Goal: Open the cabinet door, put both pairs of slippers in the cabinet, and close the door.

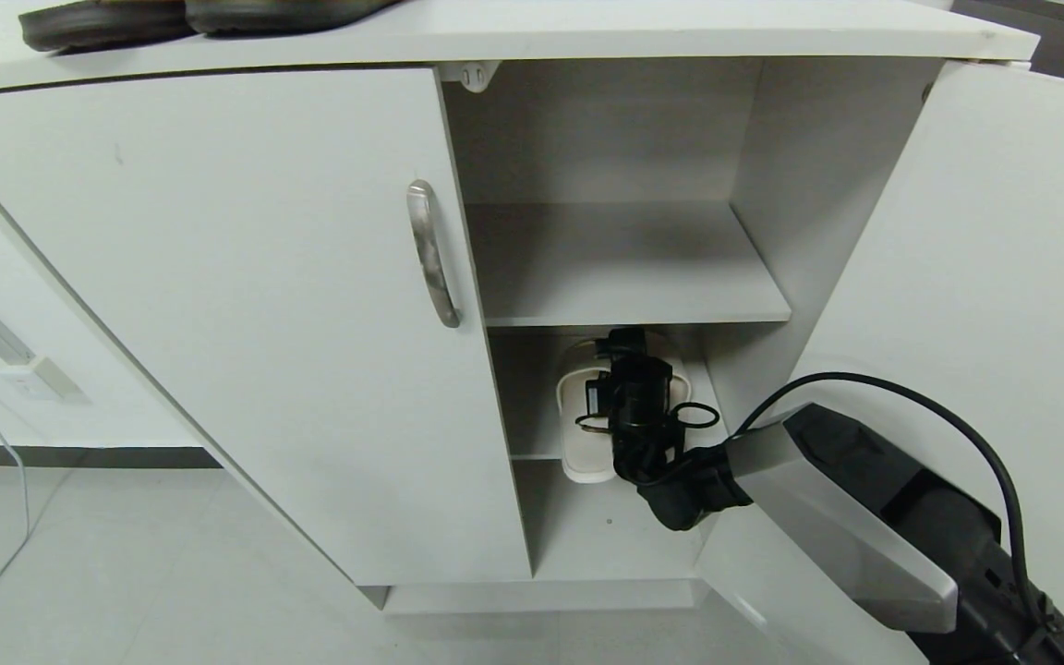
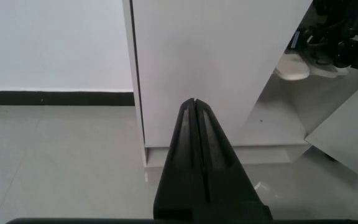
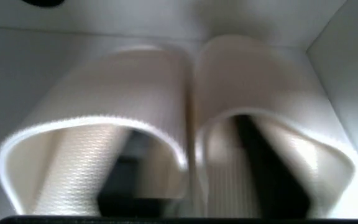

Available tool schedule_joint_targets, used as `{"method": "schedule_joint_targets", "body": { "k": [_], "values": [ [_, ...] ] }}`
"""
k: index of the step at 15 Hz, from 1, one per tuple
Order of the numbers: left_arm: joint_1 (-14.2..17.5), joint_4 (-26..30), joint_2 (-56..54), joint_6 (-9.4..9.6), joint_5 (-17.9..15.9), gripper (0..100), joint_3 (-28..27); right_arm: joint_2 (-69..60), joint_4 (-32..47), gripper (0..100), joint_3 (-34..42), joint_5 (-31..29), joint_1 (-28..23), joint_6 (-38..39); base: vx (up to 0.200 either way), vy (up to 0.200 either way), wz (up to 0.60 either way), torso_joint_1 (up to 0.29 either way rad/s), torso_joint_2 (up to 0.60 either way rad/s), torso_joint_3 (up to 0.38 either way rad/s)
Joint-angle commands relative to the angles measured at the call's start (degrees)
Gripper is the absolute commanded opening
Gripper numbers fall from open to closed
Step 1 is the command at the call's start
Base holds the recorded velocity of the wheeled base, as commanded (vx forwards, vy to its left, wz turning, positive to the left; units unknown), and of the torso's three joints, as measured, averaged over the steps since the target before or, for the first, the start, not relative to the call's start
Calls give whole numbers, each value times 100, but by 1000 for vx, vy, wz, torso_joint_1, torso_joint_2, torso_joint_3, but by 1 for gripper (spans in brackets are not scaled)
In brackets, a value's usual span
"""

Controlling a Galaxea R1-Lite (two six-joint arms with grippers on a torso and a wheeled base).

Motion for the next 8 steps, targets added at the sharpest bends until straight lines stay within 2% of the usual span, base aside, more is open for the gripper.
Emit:
{"method": "schedule_joint_targets", "body": {
  "k": [1,5,8],
  "values": [
    [4,6,0,-4,-2,0,-7,-11,-7,100,108,-12,10,-2,0,0,0,0,0,0],
    [4,-3,0,-4,-2,0,2,-248,-288,100,706,-38,54,-2,0,0,0,0,0,0],
    [4,-3,9,-4,-2,0,-7,-793,-596,100,1593,-38,230,-2,0,0,0,0,0,0]
  ]
}}
